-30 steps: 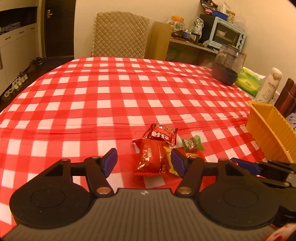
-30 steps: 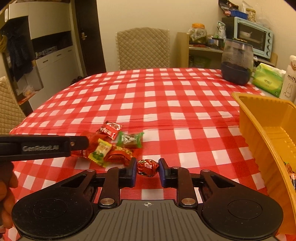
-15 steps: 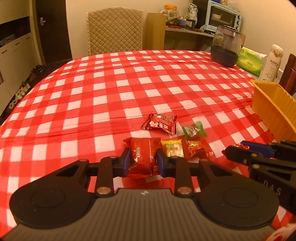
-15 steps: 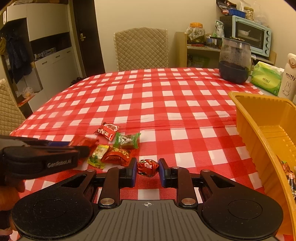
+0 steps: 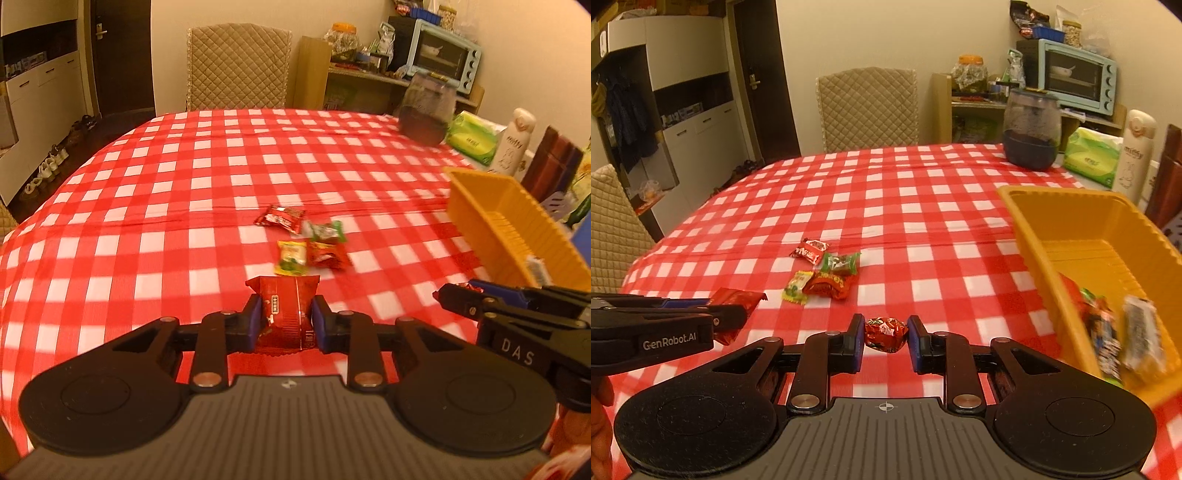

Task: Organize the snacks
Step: 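Carry the red packet and small red candy over the orange tray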

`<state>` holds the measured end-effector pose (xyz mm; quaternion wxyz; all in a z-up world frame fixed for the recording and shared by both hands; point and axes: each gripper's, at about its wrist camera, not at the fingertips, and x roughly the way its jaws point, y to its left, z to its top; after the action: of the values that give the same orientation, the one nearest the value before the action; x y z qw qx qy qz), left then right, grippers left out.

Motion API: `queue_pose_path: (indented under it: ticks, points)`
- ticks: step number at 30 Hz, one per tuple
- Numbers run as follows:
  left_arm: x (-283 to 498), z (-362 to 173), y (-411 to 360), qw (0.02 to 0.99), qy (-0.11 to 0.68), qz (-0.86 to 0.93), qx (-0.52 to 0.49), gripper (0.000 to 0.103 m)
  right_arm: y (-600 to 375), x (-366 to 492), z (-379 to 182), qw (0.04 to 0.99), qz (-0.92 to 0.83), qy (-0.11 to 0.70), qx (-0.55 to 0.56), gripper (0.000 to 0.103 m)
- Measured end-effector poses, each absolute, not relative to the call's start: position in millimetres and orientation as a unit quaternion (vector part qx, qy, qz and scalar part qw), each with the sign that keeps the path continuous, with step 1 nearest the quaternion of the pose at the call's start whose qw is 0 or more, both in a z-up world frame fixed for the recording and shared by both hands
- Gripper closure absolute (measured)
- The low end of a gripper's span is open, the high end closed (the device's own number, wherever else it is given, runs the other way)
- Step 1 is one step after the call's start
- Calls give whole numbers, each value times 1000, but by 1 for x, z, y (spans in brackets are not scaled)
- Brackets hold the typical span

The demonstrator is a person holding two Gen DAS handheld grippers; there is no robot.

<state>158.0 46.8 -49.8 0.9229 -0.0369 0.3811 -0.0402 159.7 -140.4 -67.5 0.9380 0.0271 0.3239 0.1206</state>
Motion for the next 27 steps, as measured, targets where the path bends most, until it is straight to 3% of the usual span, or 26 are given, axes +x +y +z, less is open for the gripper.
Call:
queue_pose_path:
  ticks: [27]
  points:
    - [54, 15, -25, 931, 355, -71, -48, 77, -223, 46, 0, 956, 69, 281, 56, 78]
